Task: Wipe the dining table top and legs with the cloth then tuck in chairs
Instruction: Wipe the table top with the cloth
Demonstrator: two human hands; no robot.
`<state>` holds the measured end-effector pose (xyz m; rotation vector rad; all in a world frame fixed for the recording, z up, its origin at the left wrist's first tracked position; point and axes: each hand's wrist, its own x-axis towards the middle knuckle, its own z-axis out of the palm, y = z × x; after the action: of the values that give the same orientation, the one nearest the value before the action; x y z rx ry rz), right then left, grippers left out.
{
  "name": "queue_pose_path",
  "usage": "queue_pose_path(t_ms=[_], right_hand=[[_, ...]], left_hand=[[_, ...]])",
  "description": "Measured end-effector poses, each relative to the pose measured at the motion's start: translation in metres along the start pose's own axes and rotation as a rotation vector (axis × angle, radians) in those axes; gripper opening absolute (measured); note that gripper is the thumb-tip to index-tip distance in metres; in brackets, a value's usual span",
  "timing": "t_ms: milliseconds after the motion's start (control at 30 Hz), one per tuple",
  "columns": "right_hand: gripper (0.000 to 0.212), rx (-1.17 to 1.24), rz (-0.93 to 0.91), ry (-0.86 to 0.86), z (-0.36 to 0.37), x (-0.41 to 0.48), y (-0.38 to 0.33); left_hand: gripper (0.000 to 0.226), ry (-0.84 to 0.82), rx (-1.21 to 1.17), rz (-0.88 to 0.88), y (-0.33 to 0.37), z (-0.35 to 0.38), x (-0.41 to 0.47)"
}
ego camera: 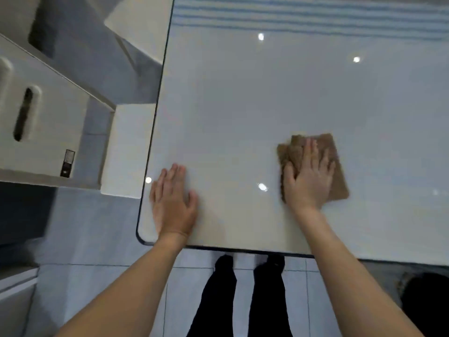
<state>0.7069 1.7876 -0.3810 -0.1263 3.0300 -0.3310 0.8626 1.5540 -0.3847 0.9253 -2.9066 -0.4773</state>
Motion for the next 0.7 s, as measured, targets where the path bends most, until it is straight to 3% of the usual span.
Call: queue_pose_path(t_ms=[67,167,300,367,533,633,700], right_hand=[[0.069,0.033,-0.067,-0.003,0.012,-0.026,-0.047],[0.065,0.034,-0.325,-0.063,0.025,-0.083,-0.088],[0.064,0.023,-0.574,-0.156,0.014,-0.100,-0.035],[0.064,0.006,-0.473,-0.131,0.003,-0.090,0.015],[0.069,0.026,0.102,0.008,-0.024,-0.050,0.126],[0.072,0.004,0.346,0.055,-0.026,-0.037,0.128],[0.072,0.014,0.350,0.060,-0.020,-0.040,0.098]], left_hand=[[0.060,0.009,0.010,0.011,0.000,0.000,0.000],[0.060,0.028,0.006,0.015,0.000,0.001,0.001],[0.059,0.033,-0.031,0.048,-0.003,0.002,0.000],[0.060,0.040,-0.017,0.046,-0.003,0.003,0.000],[0.060,0.063,-0.027,0.030,-0.002,0.004,-0.001],[0.058,0.076,-0.039,0.028,-0.003,0.006,-0.002],[0.058,0.079,-0.039,0.030,-0.003,0.006,-0.003]])
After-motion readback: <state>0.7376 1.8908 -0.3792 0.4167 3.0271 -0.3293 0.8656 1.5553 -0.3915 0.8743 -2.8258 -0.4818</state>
